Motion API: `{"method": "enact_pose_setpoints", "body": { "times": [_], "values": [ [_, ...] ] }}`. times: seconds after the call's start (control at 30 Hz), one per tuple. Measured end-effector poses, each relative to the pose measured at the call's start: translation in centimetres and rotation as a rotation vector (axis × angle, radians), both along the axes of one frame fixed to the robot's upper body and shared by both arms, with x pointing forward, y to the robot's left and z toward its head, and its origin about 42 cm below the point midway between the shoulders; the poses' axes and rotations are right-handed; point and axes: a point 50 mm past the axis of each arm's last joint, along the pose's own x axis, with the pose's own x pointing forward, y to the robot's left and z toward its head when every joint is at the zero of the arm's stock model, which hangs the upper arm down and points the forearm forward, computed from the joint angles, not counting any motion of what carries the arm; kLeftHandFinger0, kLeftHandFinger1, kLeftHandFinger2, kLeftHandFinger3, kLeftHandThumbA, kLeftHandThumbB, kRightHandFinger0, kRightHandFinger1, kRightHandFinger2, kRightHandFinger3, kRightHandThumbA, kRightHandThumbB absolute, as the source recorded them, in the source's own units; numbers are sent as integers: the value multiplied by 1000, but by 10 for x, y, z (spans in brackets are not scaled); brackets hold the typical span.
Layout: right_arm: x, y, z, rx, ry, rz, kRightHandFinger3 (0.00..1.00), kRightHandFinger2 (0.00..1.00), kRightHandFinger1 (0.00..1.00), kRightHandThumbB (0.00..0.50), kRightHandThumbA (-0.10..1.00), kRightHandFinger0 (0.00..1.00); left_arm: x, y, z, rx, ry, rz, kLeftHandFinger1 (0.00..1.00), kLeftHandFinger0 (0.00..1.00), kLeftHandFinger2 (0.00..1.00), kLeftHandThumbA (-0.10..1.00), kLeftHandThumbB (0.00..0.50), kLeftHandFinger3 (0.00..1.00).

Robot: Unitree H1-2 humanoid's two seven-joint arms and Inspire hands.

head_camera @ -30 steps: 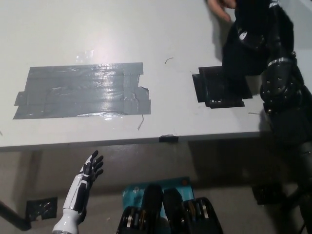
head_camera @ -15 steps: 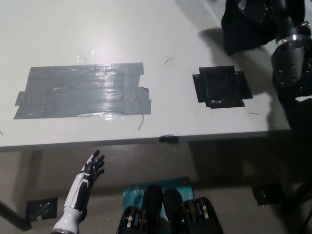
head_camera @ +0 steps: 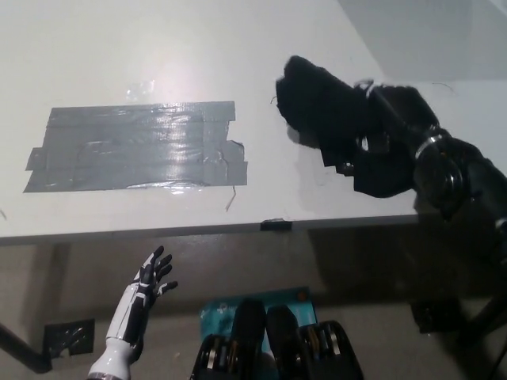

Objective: A person hands a black t-shirt to the robot and rhe robot picks it up with its right hand and places it on the black spot on the desk infron tof it

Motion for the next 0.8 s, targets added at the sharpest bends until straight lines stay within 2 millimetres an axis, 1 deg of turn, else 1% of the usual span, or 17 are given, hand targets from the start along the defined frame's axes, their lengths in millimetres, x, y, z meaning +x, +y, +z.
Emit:
{"method": "enact_pose_setpoints", "body": {
  "times": [0.03, 0.07, 0.1, 0.13, 0.2, 0.27, 0.3, 0.37, 0.4, 0.5, 0.53, 0.6, 0.63, 0.67, 0.7, 0.77, 0.8],
  "values": [
    [1, -1, 1, -7, 20, -2, 1000, 1000, 1000, 439, 464, 1000, 0, 0, 0, 0, 0, 0, 948, 866, 984, 1000, 500, 1000],
    [3, -1, 3, -10, 40, -1, 1000, 1000, 1000, 453, 485, 1000, 0, 0, 0, 0, 1, 1, 946, 863, 983, 1000, 500, 1000],
    [3, -1, 4, -13, 51, 1, 1000, 1000, 1000, 498, 613, 1000, 0, 0, 0, -1, 1, 1, 929, 839, 972, 1000, 498, 1000],
    [4, 0, 4, -16, 69, 5, 1000, 1000, 1000, 500, 605, 1000, 0, 0, 0, -1, 2, 1, 926, 835, 970, 1000, 495, 1000],
    [4, 0, 6, -18, 94, 15, 1000, 1000, 1000, 500, 662, 1000, 0, 0, 0, -1, 2, 1, 913, 795, 961, 1000, 500, 1000],
    [3, 2, 9, -21, 117, 27, 1000, 1000, 1000, 500, 679, 1000, 0, 0, 0, -1, 3, 1, 903, 776, 955, 1000, 500, 1000],
    [3, 3, 12, -22, 126, 33, 1000, 1000, 1000, 500, 751, 1000, 0, 0, 0, -1, 3, 1, 901, 772, 962, 1000, 500, 1000],
    [2, 5, 17, -21, 142, 46, 1000, 1000, 1000, 500, 803, 1000, 0, 0, -1, -1, 4, 2, 893, 760, 958, 996, 500, 1000],
    [1, 6, 22, -13, 150, 55, 1000, 1000, 1000, 500, 802, 1000, 0, 0, -1, 0, 5, 2, 893, 758, 960, 995, 500, 1000],
    [-3, 8, 35, 23, 176, 77, 1000, 1000, 1000, 500, 1000, 1000, 0, 0, -1, 0, 7, 2, 867, 724, 950, 1000, 500, 1000],
    [-4, 9, 37, 33, 180, 81, 1000, 1000, 1000, 498, 1000, 1000, 0, 0, -1, 0, 7, 2, 849, 705, 932, 1000, 500, 1000],
    [-8, 11, 50, 86, 189, 102, 1000, 1000, 1000, 447, 1000, 1000, 0, 0, -1, 0, 8, 2, 834, 696, 924, 1000, 500, 1000],
    [-10, 13, 57, 115, 184, 113, 1000, 1000, 1000, 435, 1000, 1000, 0, 0, -2, 0, 8, 2, 835, 697, 926, 1000, 500, 1000],
    [-11, 13, 61, 141, 183, 118, 1000, 1000, 1000, 487, 1000, 1000, 0, 0, -2, 0, 9, 2, 829, 690, 922, 1000, 500, 1000],
    [-15, 14, 71, 191, 173, 133, 1000, 1000, 1000, 497, 1000, 1000, 0, 0, -2, 0, 9, 2, 828, 689, 921, 1000, 500, 1000],
    [-15, 14, 71, 191, 173, 133, 1000, 1000, 1000, 500, 1000, 1000, 0, 0, -2, 0, 9, 2, 840, 690, 932, 999, 500, 1000],
    [-18, 14, 84, 262, 167, 147, 1000, 1000, 1000, 500, 1000, 1000, 0, 0, -2, 0, 10, 2, 837, 683, 931, 1000, 500, 1000]
  ]
}}
